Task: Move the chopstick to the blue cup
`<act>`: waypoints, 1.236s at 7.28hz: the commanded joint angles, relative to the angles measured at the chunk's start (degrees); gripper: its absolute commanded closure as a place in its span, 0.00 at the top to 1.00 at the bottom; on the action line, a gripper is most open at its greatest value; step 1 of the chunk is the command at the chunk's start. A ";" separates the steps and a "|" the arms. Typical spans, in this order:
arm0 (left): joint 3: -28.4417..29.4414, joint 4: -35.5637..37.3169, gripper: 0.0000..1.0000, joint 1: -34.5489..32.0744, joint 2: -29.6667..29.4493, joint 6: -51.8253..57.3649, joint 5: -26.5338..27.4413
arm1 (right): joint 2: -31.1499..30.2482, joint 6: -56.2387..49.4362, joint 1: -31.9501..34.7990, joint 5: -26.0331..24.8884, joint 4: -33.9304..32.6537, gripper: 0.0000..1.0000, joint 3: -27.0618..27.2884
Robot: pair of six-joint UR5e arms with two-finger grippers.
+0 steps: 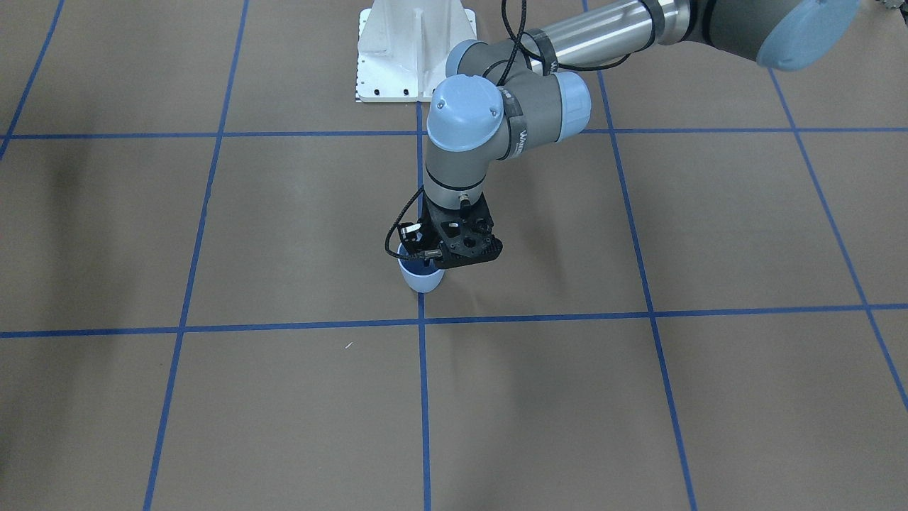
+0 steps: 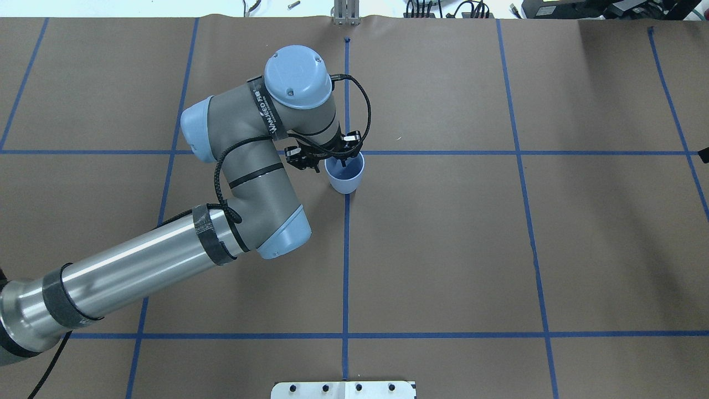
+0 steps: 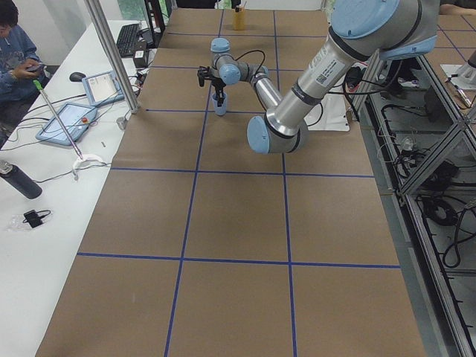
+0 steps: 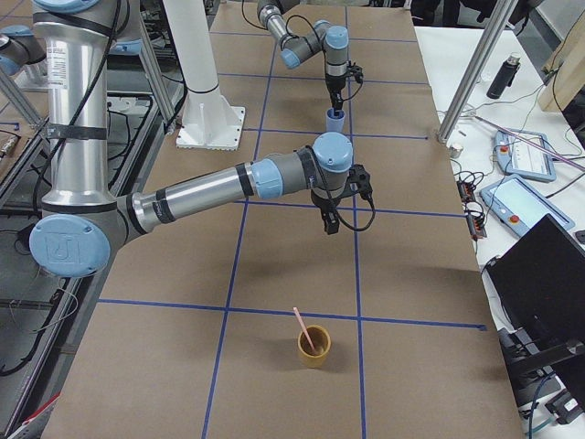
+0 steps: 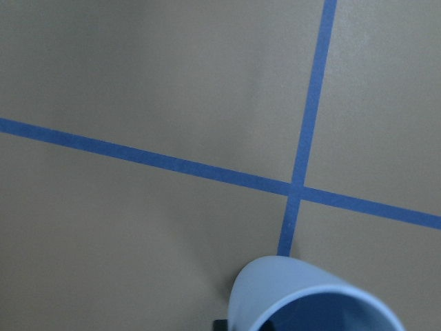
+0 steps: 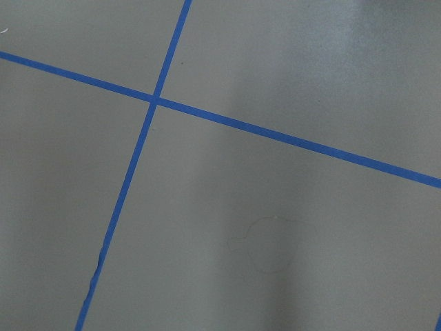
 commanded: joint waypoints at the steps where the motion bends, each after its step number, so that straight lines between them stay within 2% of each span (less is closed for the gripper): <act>1: -11.66 -0.50 0.98 -1.42 6.68 -0.06 -0.21 | 0.26 0.00 0.00 -0.16 0.00 1.00 -0.13; 2: -21.75 1.25 0.98 -2.12 14.47 0.11 -0.22 | 0.44 0.00 0.00 -0.24 0.00 1.00 -0.21; 3: -27.86 3.44 0.98 -3.96 18.46 0.64 -0.22 | 0.61 0.00 0.00 -0.33 0.00 1.00 -0.22; 4: -31.05 4.24 0.98 -5.11 22.33 0.99 -0.22 | 0.96 4.00 0.26 -0.51 -0.09 1.00 -0.04; 6: -32.31 4.17 0.98 -6.52 26.83 5.80 -0.30 | -2.09 5.54 7.70 -1.47 -0.17 1.00 -0.12; 7: -32.14 3.82 0.98 -6.53 28.24 8.79 -0.22 | -3.42 4.49 9.39 -3.65 -0.18 0.99 -1.61; 8: -32.23 3.81 0.98 -6.53 28.26 8.90 -0.04 | -5.78 -2.74 10.97 -7.59 -0.18 0.99 -3.10; 9: -32.14 3.81 0.98 -6.53 28.26 8.99 -0.04 | -6.50 -7.51 11.86 -8.32 -0.18 0.99 -7.12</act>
